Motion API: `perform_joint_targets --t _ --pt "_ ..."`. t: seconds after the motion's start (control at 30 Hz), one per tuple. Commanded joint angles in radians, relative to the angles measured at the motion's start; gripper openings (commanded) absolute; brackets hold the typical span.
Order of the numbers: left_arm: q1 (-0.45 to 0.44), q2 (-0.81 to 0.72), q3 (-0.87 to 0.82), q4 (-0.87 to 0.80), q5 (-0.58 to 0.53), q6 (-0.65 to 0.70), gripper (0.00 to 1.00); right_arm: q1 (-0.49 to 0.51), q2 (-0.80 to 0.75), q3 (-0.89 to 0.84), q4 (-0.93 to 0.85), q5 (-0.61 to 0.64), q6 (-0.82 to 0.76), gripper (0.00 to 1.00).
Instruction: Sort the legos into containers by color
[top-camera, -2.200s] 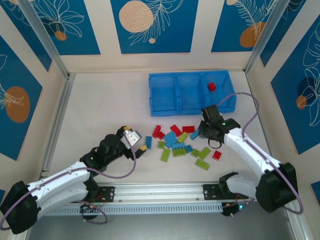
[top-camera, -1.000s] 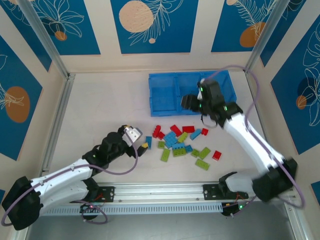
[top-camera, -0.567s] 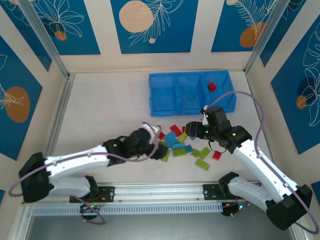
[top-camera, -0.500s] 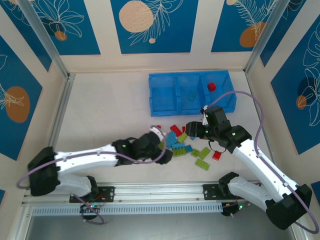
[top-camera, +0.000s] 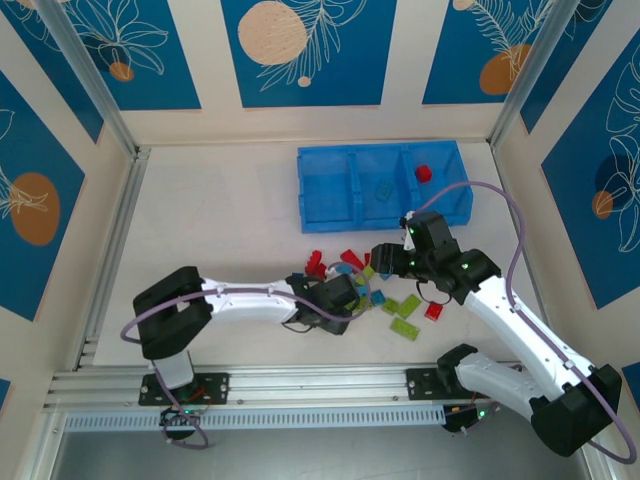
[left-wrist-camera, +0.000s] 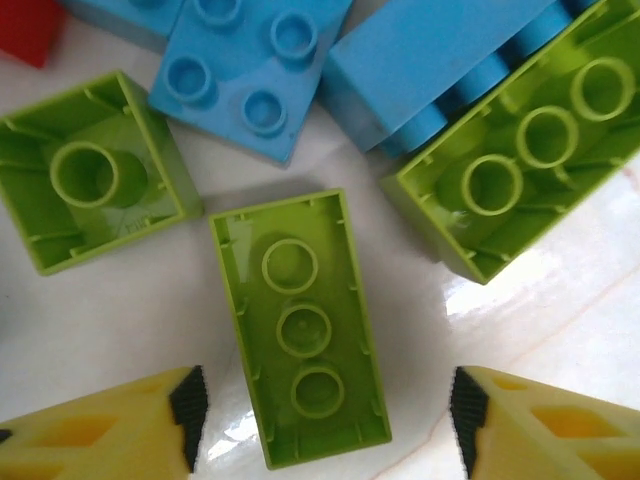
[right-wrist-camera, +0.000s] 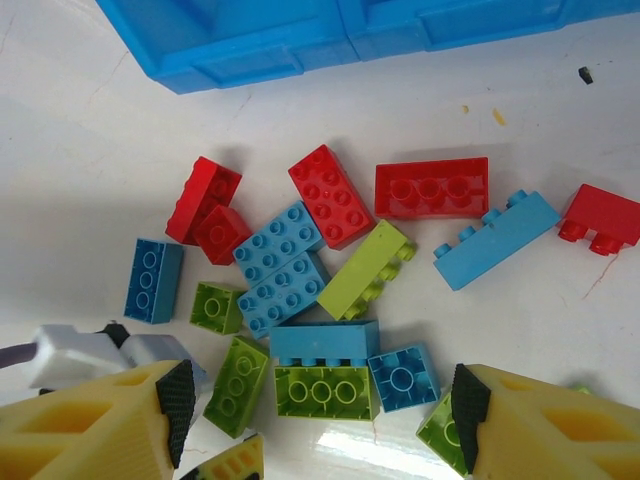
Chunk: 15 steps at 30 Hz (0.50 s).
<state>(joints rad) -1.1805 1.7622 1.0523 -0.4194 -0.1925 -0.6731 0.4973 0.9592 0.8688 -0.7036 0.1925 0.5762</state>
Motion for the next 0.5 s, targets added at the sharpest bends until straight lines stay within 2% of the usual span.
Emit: perform_joint_targets --t 0.0,0.13,0.23,0.37,0.47 --pt "-0.003 0.041 0.027 -0.022 -0.012 -0.007 0.59 0.001 -0.032 -0.005 -0.02 0.007 0.004 0.71" --pt "-0.003 0.064 0.036 -0.027 -0.013 -0.005 0.41 0.003 -0.038 0.007 -0.025 -0.004 0.007 0.71" --pt "-0.004 0.025 0.032 -0.035 -0.018 0.003 0.28 0.004 -0.046 0.014 -0.028 -0.007 0.019 0.71" --pt "-0.004 -0.118 0.023 -0.064 -0.04 0.038 0.26 0.006 -0.072 0.016 -0.019 -0.01 0.034 0.71" --pt "0.004 -0.252 0.042 -0.092 -0.114 0.078 0.26 0.007 -0.1 0.016 -0.014 0.003 0.045 0.71"
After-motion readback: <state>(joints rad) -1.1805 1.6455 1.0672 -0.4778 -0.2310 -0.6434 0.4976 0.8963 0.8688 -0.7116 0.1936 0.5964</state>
